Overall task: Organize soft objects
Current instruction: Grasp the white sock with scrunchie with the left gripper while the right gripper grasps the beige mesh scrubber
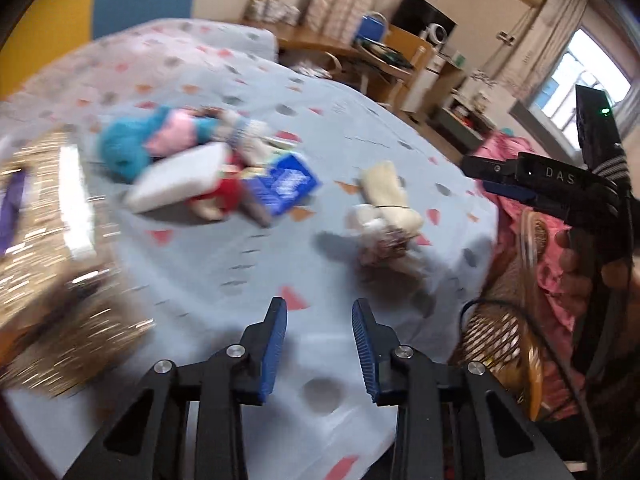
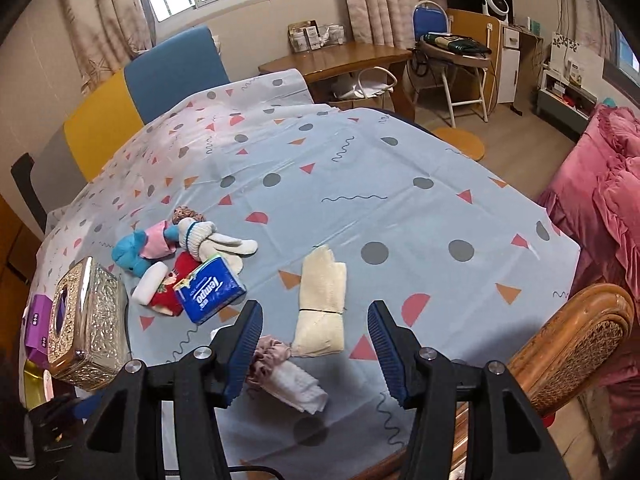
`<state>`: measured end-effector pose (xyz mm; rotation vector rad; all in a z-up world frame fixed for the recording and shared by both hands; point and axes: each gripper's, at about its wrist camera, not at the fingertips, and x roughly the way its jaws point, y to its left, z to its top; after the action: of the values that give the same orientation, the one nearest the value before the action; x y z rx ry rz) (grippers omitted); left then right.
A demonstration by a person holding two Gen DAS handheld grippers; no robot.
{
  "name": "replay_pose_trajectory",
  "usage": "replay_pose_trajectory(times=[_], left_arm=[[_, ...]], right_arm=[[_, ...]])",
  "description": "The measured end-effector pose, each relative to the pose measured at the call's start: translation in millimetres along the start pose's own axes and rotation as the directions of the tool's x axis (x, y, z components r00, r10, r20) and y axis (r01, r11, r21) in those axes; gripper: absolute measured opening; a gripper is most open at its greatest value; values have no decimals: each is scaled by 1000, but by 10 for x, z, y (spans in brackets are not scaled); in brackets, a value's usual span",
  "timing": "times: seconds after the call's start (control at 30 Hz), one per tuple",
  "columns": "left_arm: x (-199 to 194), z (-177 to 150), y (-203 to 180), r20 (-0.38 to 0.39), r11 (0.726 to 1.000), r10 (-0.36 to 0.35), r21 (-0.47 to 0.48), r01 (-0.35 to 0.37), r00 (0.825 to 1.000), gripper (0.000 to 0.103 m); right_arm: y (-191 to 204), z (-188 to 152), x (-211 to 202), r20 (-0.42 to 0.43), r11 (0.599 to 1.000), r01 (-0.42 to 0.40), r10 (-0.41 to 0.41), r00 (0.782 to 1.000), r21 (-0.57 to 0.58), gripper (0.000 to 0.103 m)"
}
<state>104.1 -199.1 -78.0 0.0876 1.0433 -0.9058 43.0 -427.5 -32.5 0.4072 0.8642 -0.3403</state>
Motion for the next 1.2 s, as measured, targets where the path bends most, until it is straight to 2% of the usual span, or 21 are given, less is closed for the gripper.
replay_pose_trajectory(times=[0.17, 0.2, 0.27, 0.37, 0.47, 0.53, 0.6, 0.63, 0.7, 0.8, 0.97, 1.03, 1.07, 1.17, 1.2], left_arm=[[355, 123, -205, -51, 995, -102, -30, 100, 994, 36], [420, 139, -249, -55, 994, -110, -34, 108, 992, 38], [530, 173, -294, -62, 992, -120, -52, 117, 991, 60], [656, 233, -315, -38, 984, -140, -114, 135, 989, 66], [808, 301, -353, -37, 988, -110, -118, 105, 993, 66], [953, 321, -373, -63, 989, -97, -120, 89, 993, 63], [1087, 323, -370, -89, 989, -94, -126, 83, 992, 39], [1110, 310, -353, -91, 989, -90, -127, 78, 992, 35], [1066, 283, -307, -74, 987, -99, -132, 89, 992, 32], [959, 225, -179, -68, 988, -85, -133, 76, 994, 31], [754, 181, 61, -49, 985, -50, -167, 41, 998, 31], [620, 210, 85, -29, 988, -29, -154, 24, 999, 31], [558, 228, 87, -16, 988, -30, -150, 27, 999, 31], [311, 366, 98, 42, 992, 1, -129, 4, 999, 31], [214, 433, 128, 62, 991, 9, -135, -1, 998, 31]], right_arm=[[-117, 53, 23, -7, 1000, -1, 1, 1000, 21, 56], [-138, 65, 30, -7, 1000, -1, 2, 1000, 25, 56], [-184, 91, 54, -9, 999, 1, 0, 1000, 33, 56], [-228, 125, 99, -15, 999, -1, 1, 1000, 41, 56], [-242, 148, 129, -16, 999, -3, 4, 1000, 41, 56], [-252, 178, 157, -20, 999, -1, 1, 1000, 43, 56], [-261, 213, 185, -24, 999, 8, -7, 1000, 47, 56], [-262, 247, 207, -27, 998, 19, -17, 999, 52, 56], [-263, 300, 267, -45, 998, 28, -25, 999, 53, 56], [-235, 388, 483, -118, 998, 42, -35, 992, 54, 56], [-101, 425, 1139, -345, 997, 71, -59, 937, 22, 56], [-61, 375, 1369, -436, 997, 81, -64, 898, 20, 56], [-35, 360, 1437, -451, 998, 50, -28, 892, 38, 55], [20, 317, 1563, -504, 998, 47, -23, 864, 37, 54], [27, 324, 1563, -501, 998, 51, -27, 865, 35, 47]])
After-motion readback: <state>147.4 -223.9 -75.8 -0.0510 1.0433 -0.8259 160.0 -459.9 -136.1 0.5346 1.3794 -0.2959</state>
